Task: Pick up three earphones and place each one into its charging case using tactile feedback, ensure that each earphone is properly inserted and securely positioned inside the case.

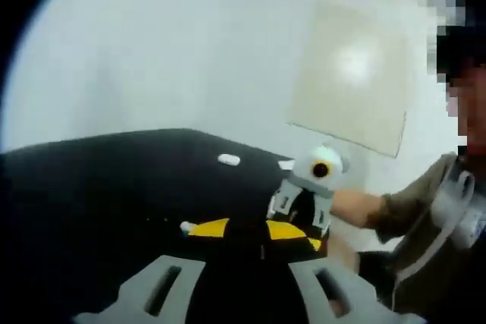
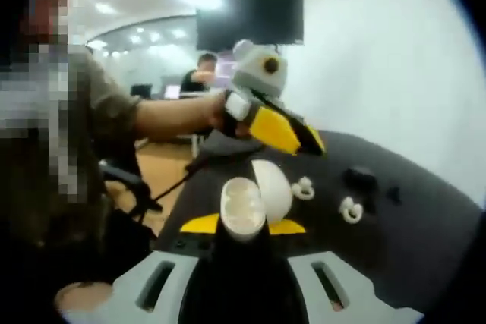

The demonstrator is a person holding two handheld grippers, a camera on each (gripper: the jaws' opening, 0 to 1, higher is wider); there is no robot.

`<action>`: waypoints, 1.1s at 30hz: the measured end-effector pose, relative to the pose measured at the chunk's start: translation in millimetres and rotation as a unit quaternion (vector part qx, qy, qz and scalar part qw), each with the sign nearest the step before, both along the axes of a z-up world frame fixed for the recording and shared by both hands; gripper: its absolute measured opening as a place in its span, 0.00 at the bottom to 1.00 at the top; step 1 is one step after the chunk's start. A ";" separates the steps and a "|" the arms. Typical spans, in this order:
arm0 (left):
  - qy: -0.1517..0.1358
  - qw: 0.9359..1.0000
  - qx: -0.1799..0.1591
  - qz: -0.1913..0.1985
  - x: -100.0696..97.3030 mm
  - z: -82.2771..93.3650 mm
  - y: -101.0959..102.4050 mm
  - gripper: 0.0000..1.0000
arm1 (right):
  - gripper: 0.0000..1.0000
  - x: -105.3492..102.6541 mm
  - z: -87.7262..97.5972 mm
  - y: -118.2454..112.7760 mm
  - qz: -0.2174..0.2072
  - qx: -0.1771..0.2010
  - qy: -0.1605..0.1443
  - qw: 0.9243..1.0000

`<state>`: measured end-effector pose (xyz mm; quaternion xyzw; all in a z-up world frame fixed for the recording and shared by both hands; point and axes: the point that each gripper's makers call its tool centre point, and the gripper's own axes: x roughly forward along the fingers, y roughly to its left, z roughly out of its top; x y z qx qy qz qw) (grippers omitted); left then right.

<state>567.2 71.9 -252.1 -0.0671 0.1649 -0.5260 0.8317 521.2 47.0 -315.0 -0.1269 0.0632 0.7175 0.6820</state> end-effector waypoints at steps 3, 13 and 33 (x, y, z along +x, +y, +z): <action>-0.049 0.997 0.014 0.060 18.0 8.5 27.8 0.14 | 0.22 -1.1 -0.2 -0.6 0.000 0.000 0.003 1.000; -0.019 0.992 0.086 0.095 64.0 -8.3 44.5 0.11 | 0.22 1.6 0.6 -1.2 -0.002 0.001 -0.002 1.000; -0.067 0.993 0.044 -0.089 -44.8 -47.6 -8.3 0.29 | 0.22 -5.4 1.2 5.9 0.014 -0.010 0.042 0.999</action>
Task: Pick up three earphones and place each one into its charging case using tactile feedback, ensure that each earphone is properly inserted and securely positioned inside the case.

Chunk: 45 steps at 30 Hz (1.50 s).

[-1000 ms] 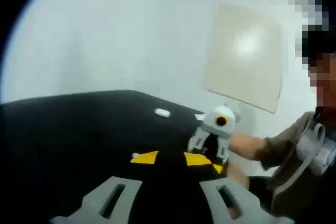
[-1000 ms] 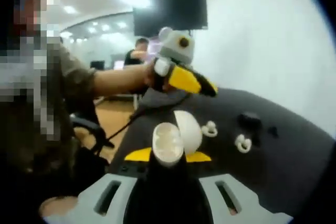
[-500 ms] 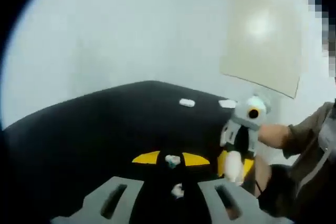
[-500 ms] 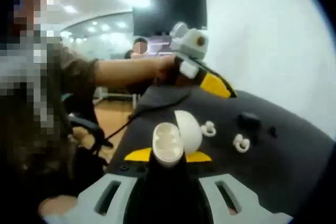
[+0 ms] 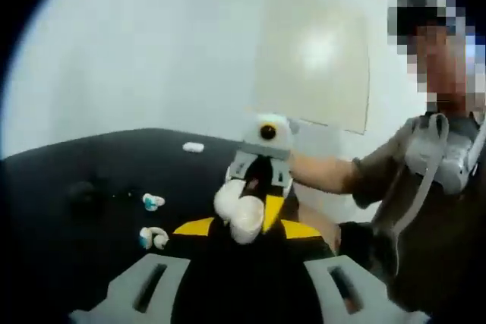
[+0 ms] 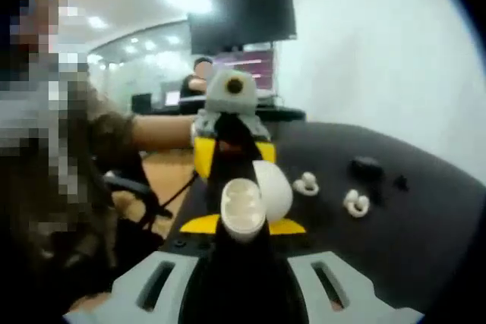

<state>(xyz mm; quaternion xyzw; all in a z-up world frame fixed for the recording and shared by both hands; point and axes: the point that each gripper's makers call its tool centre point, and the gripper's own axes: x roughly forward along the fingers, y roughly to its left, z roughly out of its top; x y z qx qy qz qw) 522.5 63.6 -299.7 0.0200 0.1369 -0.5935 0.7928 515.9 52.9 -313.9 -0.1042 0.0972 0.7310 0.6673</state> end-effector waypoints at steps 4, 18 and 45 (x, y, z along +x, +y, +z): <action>0.034 0.999 0.018 -0.010 -1.5 -12.9 -1.4 0.23 | 0.22 -3.9 -0.3 15.0 0.003 -0.019 -0.023 1.000; 0.020 1.000 0.021 -0.004 3.1 -14.7 -0.1 0.17 | 0.16 22.5 15.8 -24.2 -0.042 -0.017 -0.043 0.998; -0.020 0.999 0.024 0.019 15.2 -10.4 8.9 0.17 | 0.06 100.3 8.5 5.5 -0.138 -0.139 -0.148 0.969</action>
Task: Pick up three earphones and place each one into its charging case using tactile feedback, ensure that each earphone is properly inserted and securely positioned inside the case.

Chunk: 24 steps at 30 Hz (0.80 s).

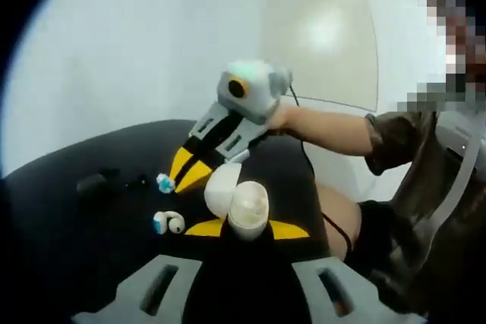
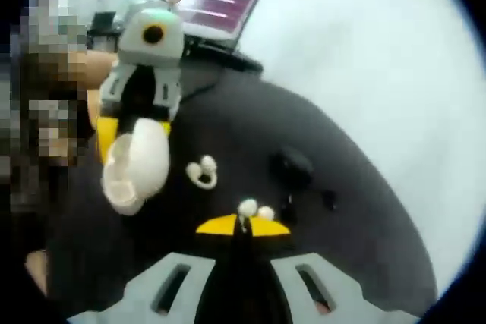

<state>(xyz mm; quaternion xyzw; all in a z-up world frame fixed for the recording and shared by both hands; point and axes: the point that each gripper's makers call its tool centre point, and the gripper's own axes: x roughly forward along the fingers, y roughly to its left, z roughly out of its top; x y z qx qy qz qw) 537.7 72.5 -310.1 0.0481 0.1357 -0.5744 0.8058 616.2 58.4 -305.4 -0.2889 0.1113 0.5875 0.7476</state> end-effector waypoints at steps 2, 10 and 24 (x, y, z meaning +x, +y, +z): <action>0.000 1.000 -0.001 0.001 -0.2 0.3 -0.5 0.17 | 0.06 -7.5 18.0 -6.3 -0.022 0.048 0.070 0.996; -0.002 1.000 -0.002 0.001 0.0 0.2 -1.6 0.17 | 0.06 -34.9 50.5 -30.3 -0.057 0.122 0.211 0.968; -0.005 1.000 -0.002 0.001 1.4 -1.4 2.2 0.17 | 0.06 -61.4 -1.9 -46.5 -0.087 0.028 0.199 0.976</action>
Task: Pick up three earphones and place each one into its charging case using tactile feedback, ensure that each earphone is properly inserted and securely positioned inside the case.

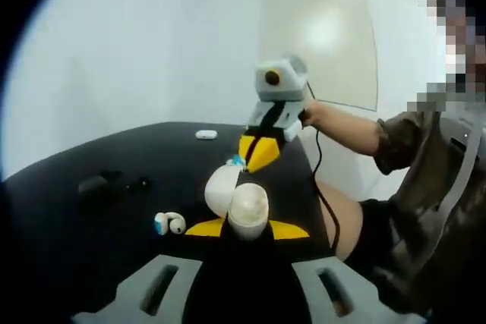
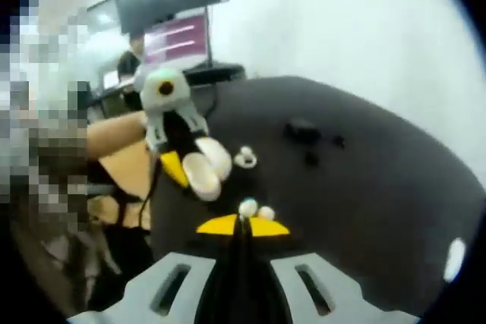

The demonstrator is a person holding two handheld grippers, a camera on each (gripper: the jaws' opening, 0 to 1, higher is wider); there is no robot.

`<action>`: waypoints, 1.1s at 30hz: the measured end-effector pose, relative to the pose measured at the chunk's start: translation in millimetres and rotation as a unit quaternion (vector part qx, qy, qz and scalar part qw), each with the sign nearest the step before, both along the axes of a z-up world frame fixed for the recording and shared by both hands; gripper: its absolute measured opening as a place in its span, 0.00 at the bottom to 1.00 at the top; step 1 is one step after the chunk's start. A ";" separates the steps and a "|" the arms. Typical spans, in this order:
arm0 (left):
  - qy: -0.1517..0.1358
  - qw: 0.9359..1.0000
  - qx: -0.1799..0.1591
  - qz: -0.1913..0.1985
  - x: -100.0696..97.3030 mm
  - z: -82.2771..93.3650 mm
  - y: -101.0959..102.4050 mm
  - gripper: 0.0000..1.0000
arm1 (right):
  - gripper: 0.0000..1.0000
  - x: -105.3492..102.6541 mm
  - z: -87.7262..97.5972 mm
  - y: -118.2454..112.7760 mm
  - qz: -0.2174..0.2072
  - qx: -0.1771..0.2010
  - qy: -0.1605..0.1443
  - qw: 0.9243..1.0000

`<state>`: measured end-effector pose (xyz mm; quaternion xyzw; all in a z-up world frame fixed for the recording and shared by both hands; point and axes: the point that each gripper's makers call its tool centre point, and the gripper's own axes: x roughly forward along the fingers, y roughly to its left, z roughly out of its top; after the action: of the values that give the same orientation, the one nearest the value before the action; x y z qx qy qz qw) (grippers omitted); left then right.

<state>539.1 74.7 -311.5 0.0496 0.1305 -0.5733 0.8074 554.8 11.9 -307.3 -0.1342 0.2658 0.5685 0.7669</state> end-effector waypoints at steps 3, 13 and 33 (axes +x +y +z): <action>0.001 1.000 0.000 0.000 -0.1 -0.5 0.5 0.17 | 0.07 0.3 -8.2 6.0 -0.005 0.000 0.025 1.000; -0.003 1.000 0.003 0.003 1.1 -1.6 1.7 0.17 | 0.08 12.3 4.2 9.6 -0.011 0.078 -0.032 0.996; 0.004 1.000 0.002 0.007 2.3 -1.8 -0.8 0.17 | 0.14 16.8 -1.7 -31.5 -0.059 0.085 -0.130 0.986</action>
<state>541.4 73.9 -313.3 0.0479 0.1354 -0.5674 0.8108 571.6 -19.6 -309.0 -0.1251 0.1222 0.5208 0.8356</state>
